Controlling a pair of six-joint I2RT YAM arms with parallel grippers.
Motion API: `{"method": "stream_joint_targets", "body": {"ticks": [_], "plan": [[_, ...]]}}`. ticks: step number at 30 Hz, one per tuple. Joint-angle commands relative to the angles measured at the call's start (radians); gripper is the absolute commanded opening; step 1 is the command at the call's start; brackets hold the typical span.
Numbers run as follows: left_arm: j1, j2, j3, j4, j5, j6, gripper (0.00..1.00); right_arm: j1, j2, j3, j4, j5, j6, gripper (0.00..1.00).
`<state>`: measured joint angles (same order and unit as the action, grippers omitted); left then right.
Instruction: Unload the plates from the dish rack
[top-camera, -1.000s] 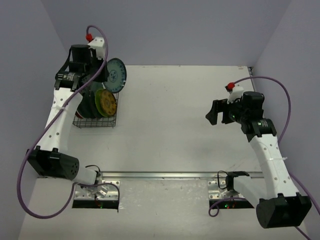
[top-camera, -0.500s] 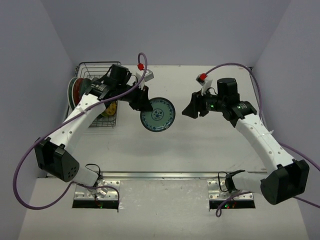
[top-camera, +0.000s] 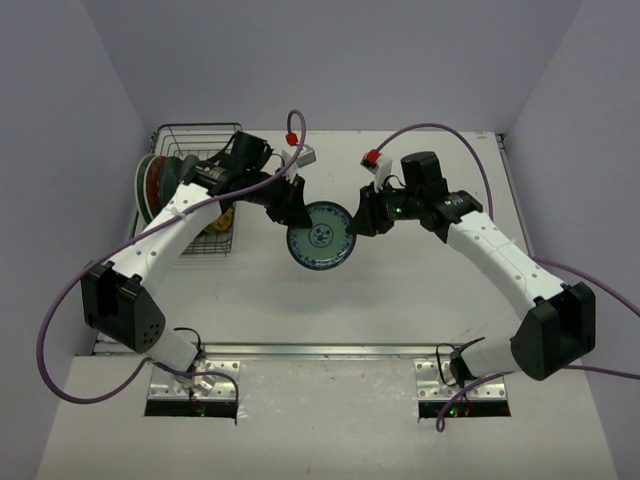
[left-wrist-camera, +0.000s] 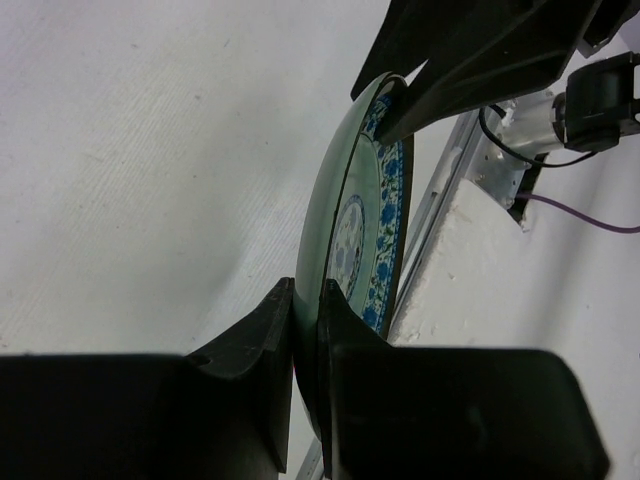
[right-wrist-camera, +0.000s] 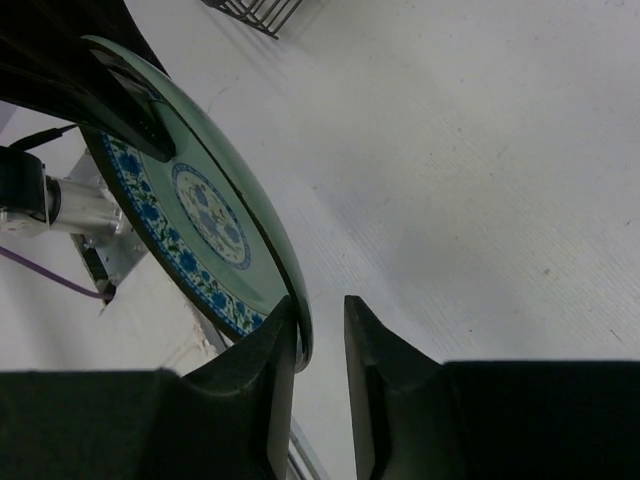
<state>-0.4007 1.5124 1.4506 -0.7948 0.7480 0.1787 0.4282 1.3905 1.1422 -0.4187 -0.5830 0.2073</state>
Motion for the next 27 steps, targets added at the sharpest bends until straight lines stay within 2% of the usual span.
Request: {"method": "stream_joint_targets", "body": {"ticks": [1, 2, 4, 5, 6, 7, 8, 9, 11, 12, 16, 20, 22, 27], "plan": [[-0.009, -0.005, 0.008, 0.037, 0.056, 0.015, 0.00, 0.006, 0.030, 0.054, 0.055, -0.010, 0.016, 0.05], [-0.009, -0.004, 0.006, 0.037, 0.056, 0.015, 0.00, 0.006, 0.037, 0.057, 0.055, -0.008, 0.021, 0.01], [-0.009, -0.001, 0.004, 0.042, 0.036, 0.005, 0.09, 0.006, 0.060, 0.064, 0.052, -0.009, 0.028, 0.00], [-0.009, -0.001, 0.004, 0.045, 0.019, 0.004, 0.09, 0.006, 0.062, 0.067, 0.052, -0.009, 0.032, 0.00], [-0.009, 0.005, 0.005, 0.050, -0.012, -0.011, 0.18, 0.004, 0.074, 0.070, 0.054, -0.007, 0.036, 0.00], [-0.009, 0.007, 0.007, 0.059, -0.085, -0.034, 0.45, -0.001, 0.084, 0.075, 0.055, 0.001, 0.046, 0.00], [-0.008, 0.011, 0.010, 0.066, -0.148, -0.051, 0.67, -0.010, 0.101, 0.084, 0.056, 0.005, 0.054, 0.00], [-0.007, 0.015, 0.015, 0.070, -0.218, -0.063, 0.84, -0.023, 0.115, 0.091, 0.057, 0.010, 0.063, 0.00], [-0.005, 0.017, 0.022, 0.077, -0.324, -0.077, 0.97, -0.056, 0.143, 0.103, 0.058, 0.026, 0.078, 0.00], [-0.002, 0.016, 0.024, 0.084, -0.368, -0.087, 1.00, -0.081, 0.167, 0.114, 0.059, 0.035, 0.086, 0.00], [0.022, 0.009, 0.026, 0.116, -0.485, -0.119, 1.00, -0.195, 0.285, 0.192, 0.053, 0.082, 0.108, 0.00], [0.070, 0.013, 0.034, 0.142, -0.580, -0.141, 1.00, -0.337, 0.438, 0.360, 0.025, 0.093, 0.129, 0.00], [0.093, 0.020, 0.036, 0.156, -0.611, -0.158, 1.00, -0.385, 0.572, 0.449, -0.005, 0.076, 0.144, 0.00], [0.147, 0.025, 0.019, 0.202, -0.681, -0.169, 1.00, -0.421, 0.766, 0.647, -0.060, 0.067, 0.145, 0.00]]}}
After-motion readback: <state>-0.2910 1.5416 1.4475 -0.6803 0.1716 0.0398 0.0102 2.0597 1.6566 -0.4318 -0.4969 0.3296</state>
